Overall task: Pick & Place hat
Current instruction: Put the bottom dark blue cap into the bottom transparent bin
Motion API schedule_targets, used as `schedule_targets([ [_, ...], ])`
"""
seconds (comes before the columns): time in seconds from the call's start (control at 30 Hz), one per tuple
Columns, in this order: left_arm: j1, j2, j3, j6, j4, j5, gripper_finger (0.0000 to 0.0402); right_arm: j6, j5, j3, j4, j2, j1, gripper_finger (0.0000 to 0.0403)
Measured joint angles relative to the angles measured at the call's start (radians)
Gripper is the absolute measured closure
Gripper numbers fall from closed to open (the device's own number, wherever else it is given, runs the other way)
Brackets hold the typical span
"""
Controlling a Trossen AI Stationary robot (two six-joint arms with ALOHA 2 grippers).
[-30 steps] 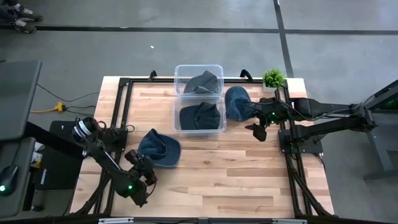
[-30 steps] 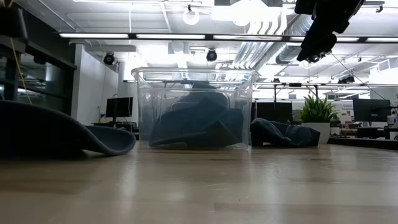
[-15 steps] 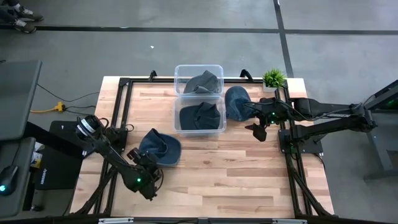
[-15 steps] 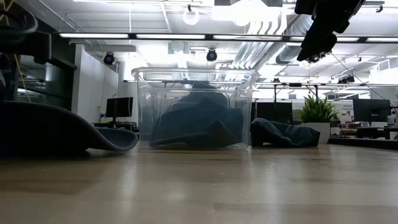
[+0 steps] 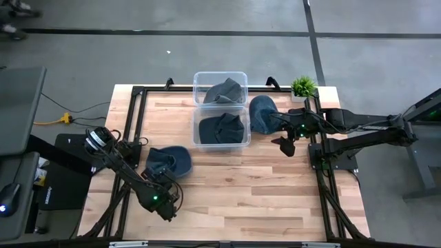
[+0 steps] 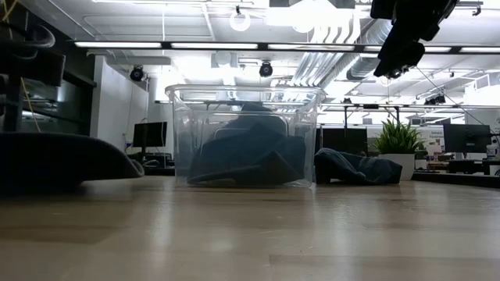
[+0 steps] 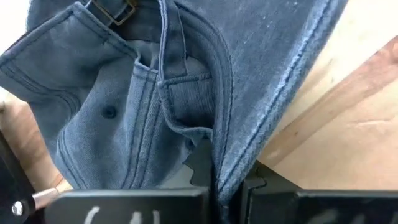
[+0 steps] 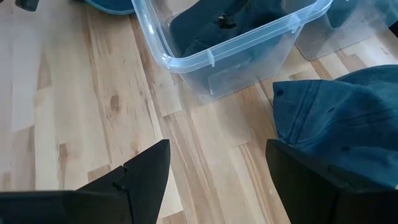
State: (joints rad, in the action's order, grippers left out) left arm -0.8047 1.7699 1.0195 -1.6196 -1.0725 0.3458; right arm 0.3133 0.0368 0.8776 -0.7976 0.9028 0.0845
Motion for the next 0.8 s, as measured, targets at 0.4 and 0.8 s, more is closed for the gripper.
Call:
schedule_targets([
  [0.4,0.014,-0.054,0.191,-0.018,-0.14,0.101,0.0392,0.027,-0.048,0.0,0.021,0.0,-0.001,0.0144],
  [0.8,0.032,-0.149,0.481,-0.119,-0.339,0.302,0.0392,0.028,-0.061,0.0,0.033,0.0,-0.147,0.0144],
])
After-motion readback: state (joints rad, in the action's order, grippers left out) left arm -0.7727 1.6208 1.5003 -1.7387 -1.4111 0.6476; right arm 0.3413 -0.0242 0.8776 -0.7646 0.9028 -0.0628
